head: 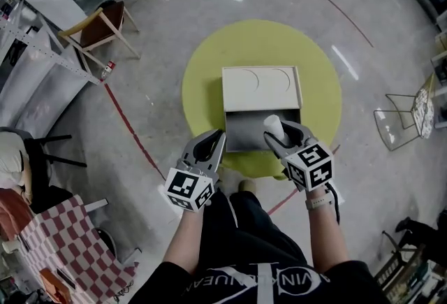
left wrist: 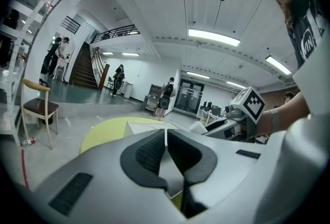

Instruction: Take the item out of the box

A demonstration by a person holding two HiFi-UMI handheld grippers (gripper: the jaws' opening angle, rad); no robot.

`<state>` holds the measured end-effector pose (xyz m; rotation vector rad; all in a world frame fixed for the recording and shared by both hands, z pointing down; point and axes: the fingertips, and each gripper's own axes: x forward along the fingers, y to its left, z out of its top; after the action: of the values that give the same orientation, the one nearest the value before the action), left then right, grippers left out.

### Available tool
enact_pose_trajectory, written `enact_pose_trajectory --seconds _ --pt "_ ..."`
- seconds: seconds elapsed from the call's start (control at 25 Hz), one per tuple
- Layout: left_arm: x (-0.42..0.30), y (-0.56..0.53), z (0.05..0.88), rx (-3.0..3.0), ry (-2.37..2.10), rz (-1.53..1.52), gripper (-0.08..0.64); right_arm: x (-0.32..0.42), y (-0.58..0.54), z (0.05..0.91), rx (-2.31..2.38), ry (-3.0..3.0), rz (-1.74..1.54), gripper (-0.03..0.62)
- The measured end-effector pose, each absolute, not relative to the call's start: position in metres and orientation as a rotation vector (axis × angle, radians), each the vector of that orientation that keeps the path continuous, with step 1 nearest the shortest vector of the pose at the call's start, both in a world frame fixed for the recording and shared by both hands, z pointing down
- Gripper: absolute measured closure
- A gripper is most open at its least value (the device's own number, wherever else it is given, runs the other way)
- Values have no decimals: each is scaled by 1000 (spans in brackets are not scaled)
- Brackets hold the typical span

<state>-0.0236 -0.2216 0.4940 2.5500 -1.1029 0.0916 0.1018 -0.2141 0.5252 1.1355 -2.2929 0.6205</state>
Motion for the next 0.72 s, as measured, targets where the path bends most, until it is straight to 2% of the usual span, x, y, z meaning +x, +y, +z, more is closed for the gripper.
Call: enact_pose_trajectory --seconds 0.72 --pt "-8 -207 453 2550 -1207 7 540 131 -203 462 1196 -2501 569 403"
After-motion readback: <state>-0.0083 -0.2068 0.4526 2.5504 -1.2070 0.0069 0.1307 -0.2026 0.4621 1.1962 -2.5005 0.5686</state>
